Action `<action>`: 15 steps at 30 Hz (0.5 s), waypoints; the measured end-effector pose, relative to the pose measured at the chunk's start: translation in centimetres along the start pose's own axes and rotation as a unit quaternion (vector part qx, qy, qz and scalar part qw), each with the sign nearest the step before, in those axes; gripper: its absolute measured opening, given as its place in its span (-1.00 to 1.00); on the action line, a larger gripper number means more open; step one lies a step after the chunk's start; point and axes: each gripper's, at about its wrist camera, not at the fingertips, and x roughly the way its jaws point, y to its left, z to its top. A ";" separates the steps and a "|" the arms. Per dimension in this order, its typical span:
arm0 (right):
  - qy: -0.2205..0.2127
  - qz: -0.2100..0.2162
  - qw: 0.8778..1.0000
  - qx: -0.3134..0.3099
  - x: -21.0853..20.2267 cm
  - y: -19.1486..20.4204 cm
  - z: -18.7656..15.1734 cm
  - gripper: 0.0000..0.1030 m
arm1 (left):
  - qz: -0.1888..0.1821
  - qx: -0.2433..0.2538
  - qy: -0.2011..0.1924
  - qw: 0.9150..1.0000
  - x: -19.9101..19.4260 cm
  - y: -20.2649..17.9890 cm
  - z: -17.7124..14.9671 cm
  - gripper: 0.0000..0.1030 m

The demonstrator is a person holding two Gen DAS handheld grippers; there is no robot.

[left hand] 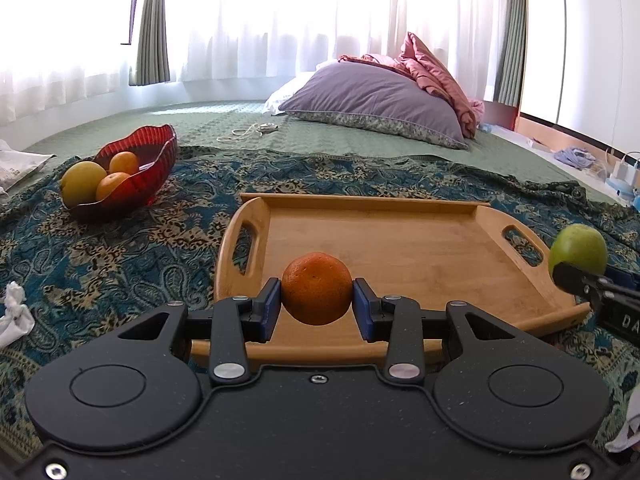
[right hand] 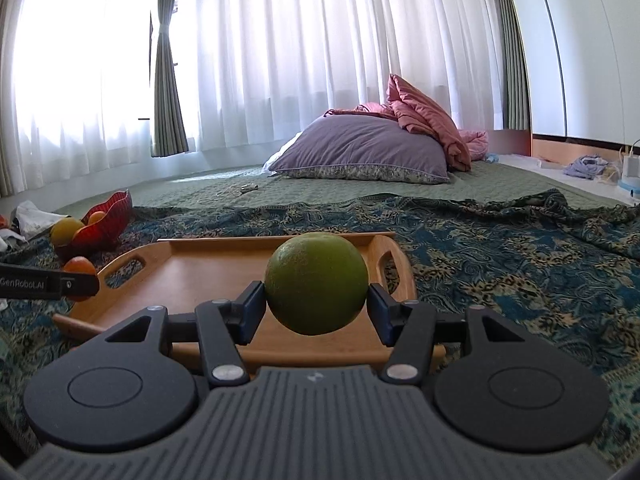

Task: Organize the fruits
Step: 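Carry the tangerine and green apple onto the wooden tray and open both tools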

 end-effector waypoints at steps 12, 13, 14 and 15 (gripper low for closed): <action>0.032 0.006 0.999 0.028 4.2 -1.5 2.4 0.14 | -0.010 -0.017 0.021 1.000 4.2 0.9 3.4 -0.30; 0.036 0.008 0.999 0.028 4.6 -1.6 2.6 0.14 | -0.013 -0.020 0.020 1.000 4.6 1.1 3.6 -0.30; 0.038 0.009 0.999 0.028 4.9 -1.6 2.8 0.14 | -0.014 -0.019 0.021 0.999 5.0 1.0 3.9 -0.30; 0.041 0.011 0.999 0.027 5.3 -1.6 3.0 0.14 | -0.014 -0.018 0.022 0.999 5.4 1.0 4.2 -0.30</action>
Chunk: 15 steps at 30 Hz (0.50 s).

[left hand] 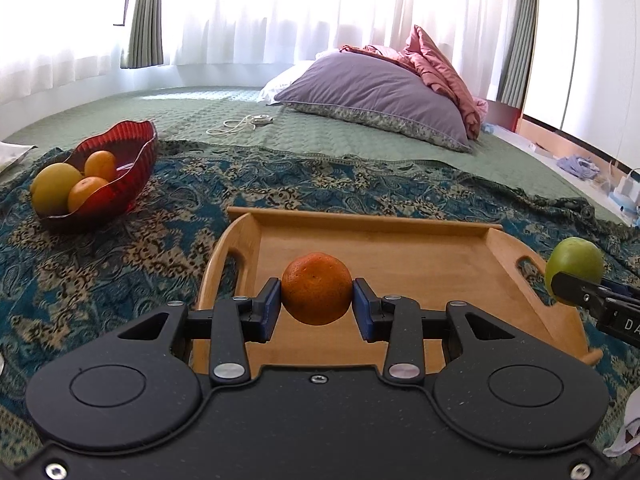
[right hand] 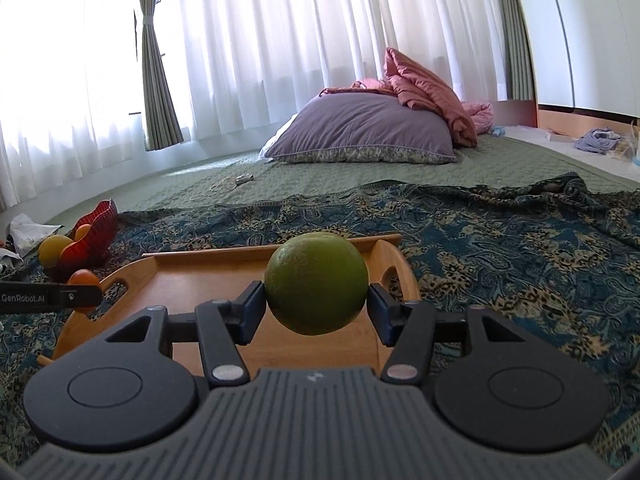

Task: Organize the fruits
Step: 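Carry the tangerine and green apple onto the wooden tray and open both tools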

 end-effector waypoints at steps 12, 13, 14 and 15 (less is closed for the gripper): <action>0.036 0.000 0.999 -0.006 4.8 0.1 1.1 0.14 | 0.011 0.008 0.028 1.000 5.1 -0.3 1.7 -0.30; 0.038 -0.001 0.999 -0.003 5.1 0.0 1.2 0.14 | 0.012 0.008 0.032 0.999 5.4 -0.3 1.8 -0.30; 0.040 -0.002 0.999 -0.002 5.4 0.0 1.2 0.14 | 0.014 0.007 0.037 0.999 5.8 -0.3 1.8 -0.30; 0.044 -0.003 0.999 -0.001 5.6 -0.1 1.2 0.14 | 0.015 0.004 0.044 0.999 6.3 -0.1 1.8 -0.30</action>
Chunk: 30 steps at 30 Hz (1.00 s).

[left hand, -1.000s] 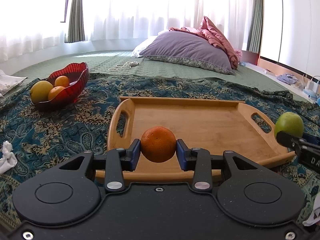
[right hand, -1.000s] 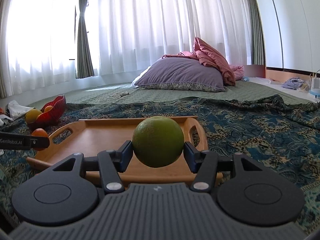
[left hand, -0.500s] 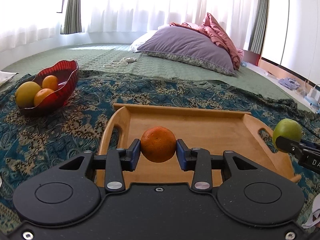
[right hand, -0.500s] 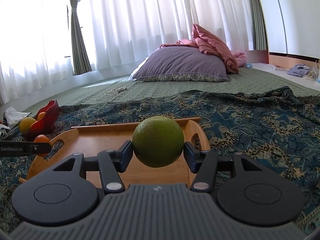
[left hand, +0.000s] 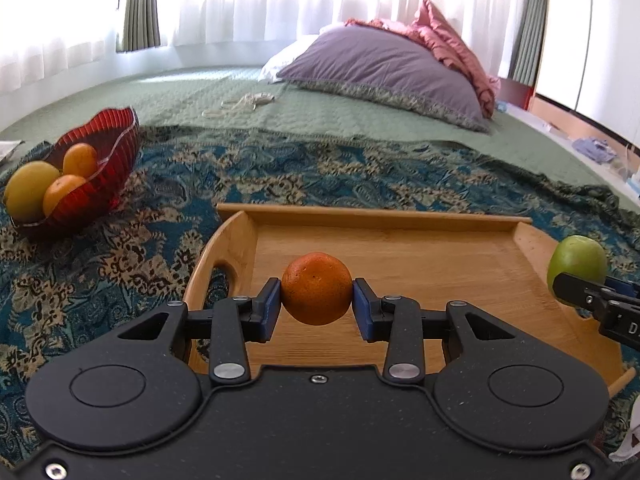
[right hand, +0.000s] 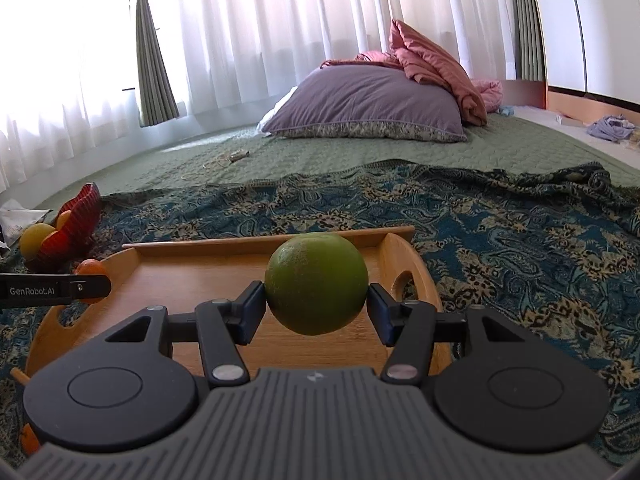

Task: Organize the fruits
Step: 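Carry the tangerine and green apple onto the wooden tray and open both tools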

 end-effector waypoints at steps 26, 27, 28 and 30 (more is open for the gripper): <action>0.063 -0.012 0.998 -0.014 2.4 0.5 -0.4 0.14 | 0.018 0.006 0.038 0.999 2.9 0.1 -0.5 -0.29; 0.064 -0.011 0.998 -0.014 2.4 0.5 -0.4 0.14 | 0.018 0.006 0.038 0.999 2.8 0.1 -0.6 -0.29; 0.064 -0.011 0.998 -0.014 2.4 0.5 -0.4 0.15 | 0.018 0.006 0.038 0.999 2.8 0.1 -0.5 -0.29; 0.064 -0.011 0.998 -0.014 2.3 0.5 -0.4 0.16 | 0.017 0.006 0.038 0.999 2.8 0.1 -0.6 -0.28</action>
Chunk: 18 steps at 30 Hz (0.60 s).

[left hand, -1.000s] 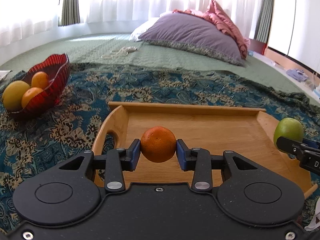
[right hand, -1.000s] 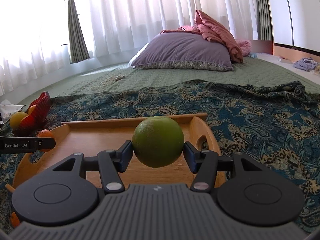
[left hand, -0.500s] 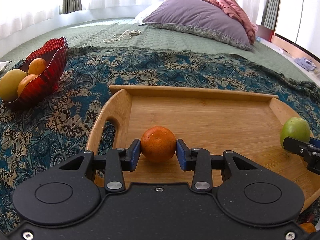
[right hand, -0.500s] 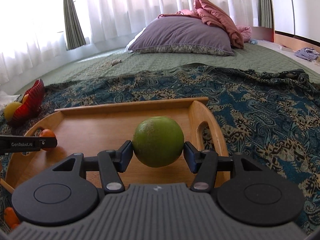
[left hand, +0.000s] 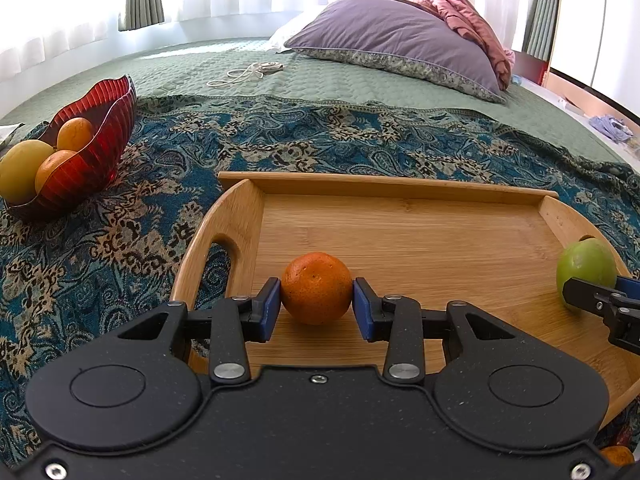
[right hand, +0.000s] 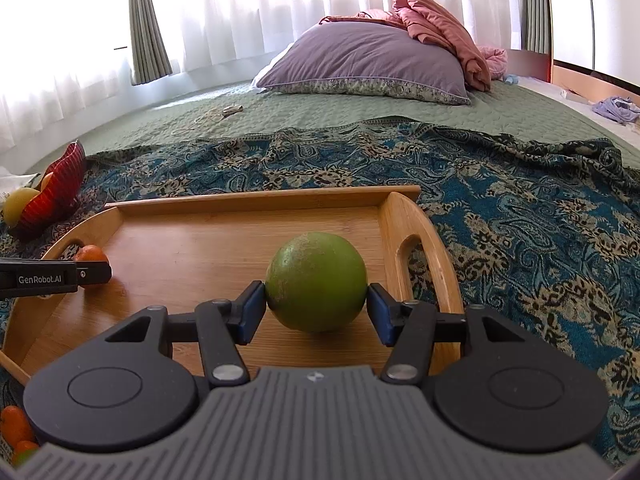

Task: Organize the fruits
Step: 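Carry the tangerine and green apple onto the wooden tray and open both tools, then withdraw both tools and lower them toward the remaining fruit row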

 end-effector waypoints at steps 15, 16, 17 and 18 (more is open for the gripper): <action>-0.020 0.010 1.000 -0.009 -1.8 -0.3 -0.3 0.57 | -0.006 0.028 -0.032 0.999 -3.1 -0.5 -0.6 0.41; -0.022 0.010 1.000 -0.010 -2.0 -0.3 -0.4 0.61 | -0.009 0.029 -0.036 0.999 -3.5 -0.5 -0.7 0.44; -0.025 0.011 1.000 -0.011 -2.3 -0.2 -0.6 0.62 | -0.011 0.029 -0.040 0.999 -3.9 -0.5 -0.9 0.48; -0.028 0.011 0.999 -0.013 -2.7 -0.2 -0.8 0.65 | -0.014 0.028 -0.044 0.999 -4.3 -0.5 -1.1 0.51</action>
